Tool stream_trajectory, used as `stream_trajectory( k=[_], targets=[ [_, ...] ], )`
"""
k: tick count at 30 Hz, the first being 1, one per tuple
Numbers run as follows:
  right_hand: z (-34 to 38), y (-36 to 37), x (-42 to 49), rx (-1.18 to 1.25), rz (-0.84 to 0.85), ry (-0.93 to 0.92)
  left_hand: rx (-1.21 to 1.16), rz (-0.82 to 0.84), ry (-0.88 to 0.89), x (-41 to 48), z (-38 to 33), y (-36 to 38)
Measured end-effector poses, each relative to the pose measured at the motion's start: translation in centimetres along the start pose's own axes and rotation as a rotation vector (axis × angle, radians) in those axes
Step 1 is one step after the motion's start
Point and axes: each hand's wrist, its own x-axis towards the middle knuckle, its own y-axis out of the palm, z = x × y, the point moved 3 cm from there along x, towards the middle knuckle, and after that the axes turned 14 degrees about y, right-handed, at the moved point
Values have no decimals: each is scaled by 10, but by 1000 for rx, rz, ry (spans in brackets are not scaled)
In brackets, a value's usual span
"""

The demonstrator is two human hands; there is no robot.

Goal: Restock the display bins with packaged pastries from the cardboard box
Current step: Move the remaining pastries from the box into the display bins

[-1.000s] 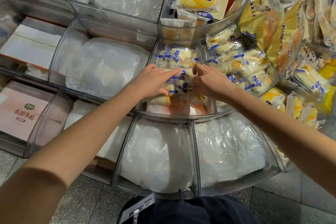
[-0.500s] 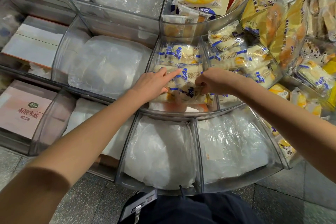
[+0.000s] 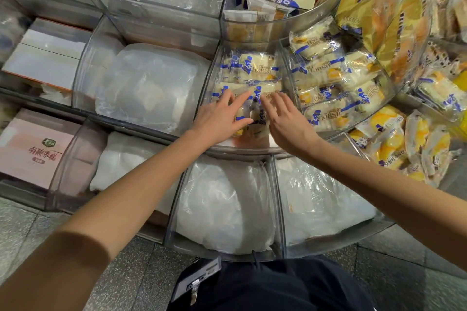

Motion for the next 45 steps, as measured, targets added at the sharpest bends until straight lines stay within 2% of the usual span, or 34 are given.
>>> stream_trajectory(
  k=[2,6,10,17,25,29,35,41,45],
  targets=[
    [3,10,-9,104,84,6,33,-41,-31,3,-2,4],
    [5,9,-19,252,80,66,33,-84,-76,7,-4,8],
    [10,6,-14,317,113,188,36,-108,-42,4,-12,5],
    [9,12,-13,418,185,217,69,40,24,-3,-8,9],
    [2,-18,-24,517,81,201,-32,18,30,-20,-5,-12],
    [-5,-34,-32,548,16,160,-2,3,30,-34,-3,-23],
    [-8,-52,-40,519,-38,67,-71,-82,-107,-63,-12,-48],
    [15,-73,-54,492,-57,-200,-70,-214,-297,-124,-48,-64],
    [45,-77,-73,432,-115,-425,-36,-278,-517,-182,-92,-48]
  ],
)
